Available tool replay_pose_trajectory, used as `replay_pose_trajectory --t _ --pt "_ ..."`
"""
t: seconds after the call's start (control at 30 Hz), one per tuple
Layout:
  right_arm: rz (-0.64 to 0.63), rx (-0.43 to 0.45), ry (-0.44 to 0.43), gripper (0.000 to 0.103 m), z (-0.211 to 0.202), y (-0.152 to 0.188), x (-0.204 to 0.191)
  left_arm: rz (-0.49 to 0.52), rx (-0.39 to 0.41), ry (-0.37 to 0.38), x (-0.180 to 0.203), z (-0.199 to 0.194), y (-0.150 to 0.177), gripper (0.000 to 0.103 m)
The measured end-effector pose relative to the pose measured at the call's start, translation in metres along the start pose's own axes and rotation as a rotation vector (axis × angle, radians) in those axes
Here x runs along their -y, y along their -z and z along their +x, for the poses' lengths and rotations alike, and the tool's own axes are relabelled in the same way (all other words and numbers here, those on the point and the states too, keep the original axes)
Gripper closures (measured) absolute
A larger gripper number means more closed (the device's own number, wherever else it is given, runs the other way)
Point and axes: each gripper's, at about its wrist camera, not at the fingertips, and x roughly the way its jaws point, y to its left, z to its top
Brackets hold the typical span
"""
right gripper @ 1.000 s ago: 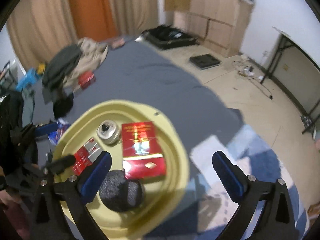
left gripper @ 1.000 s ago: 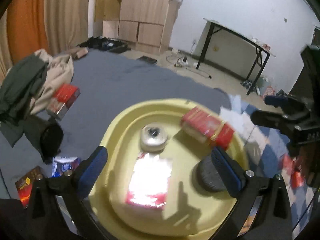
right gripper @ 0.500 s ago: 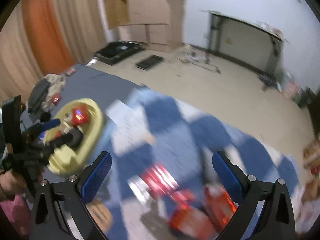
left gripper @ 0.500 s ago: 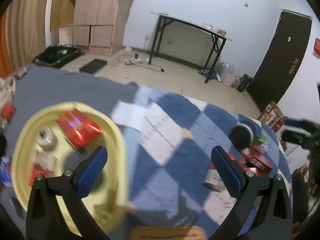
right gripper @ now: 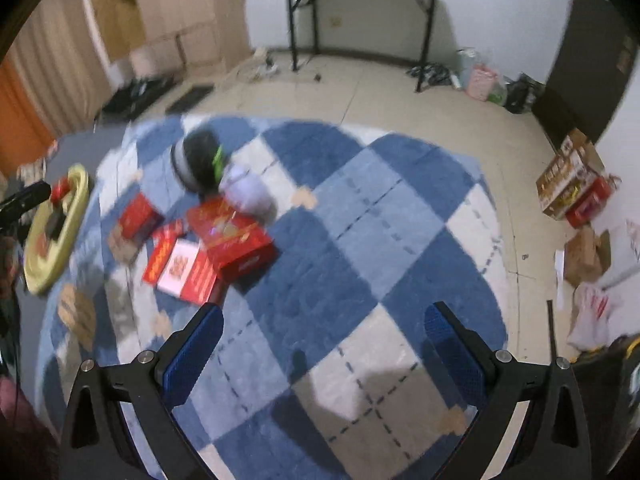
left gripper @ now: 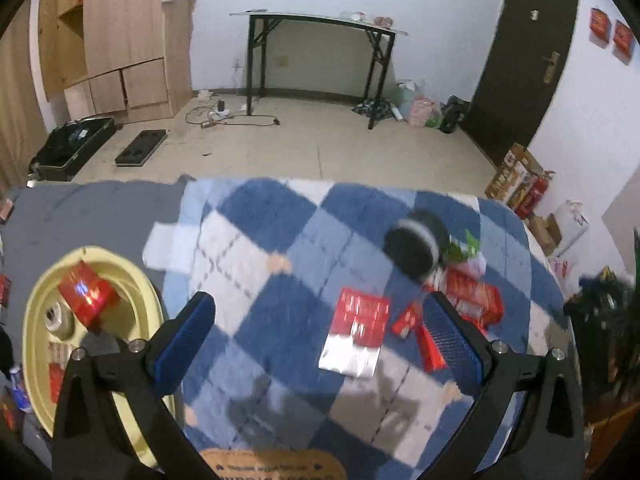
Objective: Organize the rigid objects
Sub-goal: 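Return both tools to the rug over the remaining boxes, then grasp the red Diamond box with the right tool while the left tool grasps the silver-red box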
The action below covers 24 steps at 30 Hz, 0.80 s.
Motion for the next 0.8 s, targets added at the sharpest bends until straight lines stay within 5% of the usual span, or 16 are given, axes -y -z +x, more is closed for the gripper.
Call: replay_pose_trajectory --t 0.1,0.2,0.27,0.37,0.47,0.8 --pt "0.073 0.015 -0.025 0.000 -0.004 0.005 0.016 -0.111 0.011 -0.016 -0.003 0.003 -0.018 0.000" --pt "0.077 0.032 -0.032 0.000 0.001 0.006 0.021 -0.214 -0.006 0.062 -0.010 0.018 -0.008 0.000" --pt "0.044 0.038 -0.028 0.000 0.010 0.001 0.018 -0.116 -0.057 0.102 -0.006 0.034 0.004 0.000" --pt "0.001 0.018 -0.037 0.000 0.031 -0.002 0.006 0.055 -0.087 0.052 -0.009 0.046 0.032 0.000" --pt "-0.029 0.003 -0.057 0.000 0.041 0.002 0.000 0.060 -0.163 0.078 -0.017 0.059 0.050 0.000" --pt "-0.197 -0.062 -0.153 0.000 0.075 0.002 -0.026 0.149 -0.234 0.161 0.011 0.076 0.069 0.000"
